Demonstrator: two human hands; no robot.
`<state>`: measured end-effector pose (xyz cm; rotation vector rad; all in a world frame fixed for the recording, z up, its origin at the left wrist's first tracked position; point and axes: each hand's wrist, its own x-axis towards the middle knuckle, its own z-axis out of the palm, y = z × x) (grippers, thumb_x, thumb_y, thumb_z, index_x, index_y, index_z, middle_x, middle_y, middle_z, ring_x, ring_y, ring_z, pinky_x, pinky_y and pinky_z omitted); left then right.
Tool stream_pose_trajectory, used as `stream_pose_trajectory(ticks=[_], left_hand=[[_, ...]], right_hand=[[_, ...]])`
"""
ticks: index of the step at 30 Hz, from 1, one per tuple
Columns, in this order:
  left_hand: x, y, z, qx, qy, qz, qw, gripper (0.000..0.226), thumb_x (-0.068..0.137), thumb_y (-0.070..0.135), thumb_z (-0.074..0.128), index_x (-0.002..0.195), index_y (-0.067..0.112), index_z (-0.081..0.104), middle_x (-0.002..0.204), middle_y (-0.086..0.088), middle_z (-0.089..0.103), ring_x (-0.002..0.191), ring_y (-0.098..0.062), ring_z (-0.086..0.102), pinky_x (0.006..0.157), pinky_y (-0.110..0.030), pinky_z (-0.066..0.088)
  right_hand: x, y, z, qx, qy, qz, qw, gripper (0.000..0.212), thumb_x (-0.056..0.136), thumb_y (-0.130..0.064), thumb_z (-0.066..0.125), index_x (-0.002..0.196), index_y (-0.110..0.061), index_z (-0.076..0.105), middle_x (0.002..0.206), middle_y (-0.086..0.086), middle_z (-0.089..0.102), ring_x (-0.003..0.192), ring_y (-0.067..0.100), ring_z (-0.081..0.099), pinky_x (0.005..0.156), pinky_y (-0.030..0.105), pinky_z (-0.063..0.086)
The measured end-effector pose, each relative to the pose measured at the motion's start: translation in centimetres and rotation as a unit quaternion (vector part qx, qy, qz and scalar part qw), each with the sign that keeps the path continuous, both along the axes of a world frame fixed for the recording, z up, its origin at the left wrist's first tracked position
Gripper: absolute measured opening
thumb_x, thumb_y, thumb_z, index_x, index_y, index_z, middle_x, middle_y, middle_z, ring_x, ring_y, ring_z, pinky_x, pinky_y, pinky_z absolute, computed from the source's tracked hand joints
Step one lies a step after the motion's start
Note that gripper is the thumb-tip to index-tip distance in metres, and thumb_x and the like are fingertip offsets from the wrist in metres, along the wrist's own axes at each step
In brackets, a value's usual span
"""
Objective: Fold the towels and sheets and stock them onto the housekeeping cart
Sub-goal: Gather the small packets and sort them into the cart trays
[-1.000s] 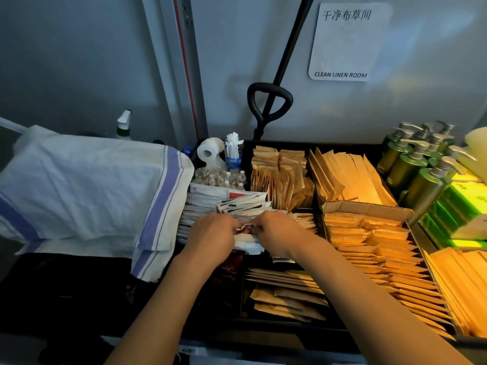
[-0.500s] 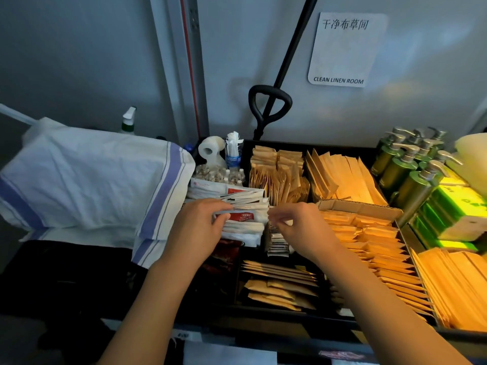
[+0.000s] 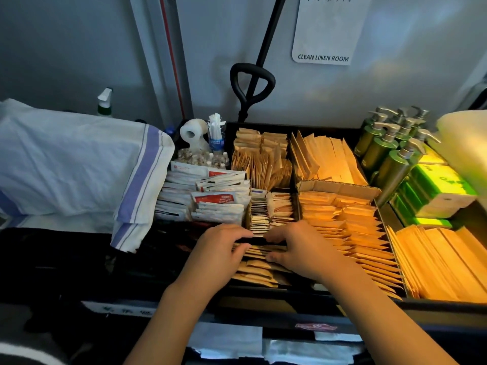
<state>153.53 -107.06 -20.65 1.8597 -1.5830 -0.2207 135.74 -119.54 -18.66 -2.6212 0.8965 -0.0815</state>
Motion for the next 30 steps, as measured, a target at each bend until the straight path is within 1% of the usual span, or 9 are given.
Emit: stream_pose_trajectory(ticks=[2, 7, 12, 18, 20, 23, 26, 28, 30], left_hand=[[-0.4, -0.2, -0.6, 0.032, -0.008, 0.002, 0.999, 0.029, 0.093, 0.025, 0.073, 0.122, 0.032, 0.074, 0.119, 0.016, 0.070, 0.112, 0.000, 0.060, 0.104, -0.028, 0.049], [-0.9, -0.4, -1.2, 0.076, -0.036, 0.010, 0.996, 0.029, 0.095, 0.024, 0.070, 0.123, 0.030, 0.073, 0.117, 0.017, 0.069, 0.110, -0.003, 0.059, 0.102, -0.029, 0.050], [-0.8, 0.0, -1.4, 0.067, -0.030, 0.036, 0.997, 0.032, 0.095, 0.020, 0.071, 0.125, 0.028, 0.072, 0.121, 0.014, 0.068, 0.114, -0.004, 0.058, 0.105, -0.027, 0.048], [-1.0, 0.3, -1.3, 0.058, -0.024, 0.055, 0.996, 0.034, 0.095, 0.019, 0.071, 0.128, 0.029, 0.071, 0.124, 0.014, 0.067, 0.116, -0.003, 0.057, 0.107, -0.028, 0.048], [-1.0, 0.4, -1.2, 0.053, -0.018, 0.052, 0.997, 0.037, 0.094, 0.020, 0.072, 0.130, 0.030, 0.070, 0.125, 0.015, 0.066, 0.118, -0.002, 0.056, 0.107, -0.028, 0.048], [-1.0, 0.6, -0.9, 0.036, -0.021, 0.048, 0.998, 0.044, 0.092, 0.024, 0.075, 0.133, 0.033, 0.067, 0.130, 0.018, 0.062, 0.122, 0.002, 0.051, 0.110, -0.025, 0.045], [-1.1, 0.5, -0.3, 0.021, -0.045, 0.042, 0.998, 0.049, 0.091, 0.028, 0.076, 0.138, 0.034, 0.062, 0.137, 0.020, 0.058, 0.130, 0.003, 0.044, 0.111, -0.018, 0.035], [-1.3, 0.3, 0.3, 0.016, -0.056, 0.040, 0.998, 0.050, 0.091, 0.029, 0.076, 0.139, 0.035, 0.061, 0.137, 0.020, 0.057, 0.131, 0.003, 0.042, 0.109, -0.016, 0.030], [-1.5, 0.1, 0.9, 0.008, -0.059, 0.036, 0.998, 0.048, 0.092, 0.025, 0.075, 0.137, 0.033, 0.063, 0.134, 0.019, 0.060, 0.128, 0.001, 0.045, 0.109, -0.020, 0.038]], right_hand=[[0.3, 0.4, -0.5, -0.032, 0.032, 0.020, 0.999, 0.046, 0.087, -0.042, 0.075, 0.130, -0.028, 0.069, 0.121, -0.008, 0.071, 0.110, 0.015, 0.064, 0.094, 0.036, 0.055], [0.8, 0.6, -1.0, -0.079, 0.070, 0.043, 0.994, 0.024, 0.091, -0.041, 0.065, 0.109, -0.027, 0.073, 0.102, -0.006, 0.071, 0.096, 0.020, 0.065, 0.079, 0.036, 0.057], [1.1, 0.2, -1.4, -0.092, 0.083, 0.049, 0.991, 0.024, 0.093, -0.042, 0.062, 0.108, -0.027, 0.072, 0.104, -0.003, 0.069, 0.098, 0.022, 0.063, 0.078, 0.035, 0.051], [2.2, -0.1, -1.7, -0.133, 0.110, 0.055, 0.983, 0.017, 0.093, -0.032, 0.062, 0.106, -0.027, 0.072, 0.102, -0.002, 0.070, 0.098, 0.024, 0.066, 0.078, 0.037, 0.054], [2.2, -0.4, -1.8, -0.140, 0.100, 0.051, 0.984, 0.016, 0.090, -0.028, 0.063, 0.103, -0.028, 0.072, 0.096, -0.003, 0.070, 0.094, 0.024, 0.066, 0.074, 0.036, 0.053], [1.9, -0.5, -1.4, -0.157, 0.067, 0.053, 0.984, 0.013, 0.087, -0.033, 0.063, 0.097, -0.030, 0.071, 0.088, -0.006, 0.069, 0.088, 0.022, 0.065, 0.068, 0.034, 0.049], [1.5, -0.5, -0.4, -0.190, 0.039, 0.066, 0.979, 0.014, 0.087, -0.034, 0.060, 0.096, -0.032, 0.070, 0.083, -0.006, 0.067, 0.081, 0.021, 0.063, 0.061, 0.031, 0.040], [1.3, -0.5, 0.6, -0.201, 0.021, 0.070, 0.977, 0.014, 0.087, -0.033, 0.061, 0.098, -0.034, 0.071, 0.080, -0.007, 0.064, 0.074, 0.019, 0.056, 0.058, 0.029, 0.036], [1.0, -0.6, 1.9, -0.209, 0.009, 0.070, 0.975, 0.014, 0.087, -0.034, 0.061, 0.098, -0.035, 0.069, 0.076, -0.008, 0.059, 0.070, 0.018, 0.052, 0.057, 0.029, 0.036]])
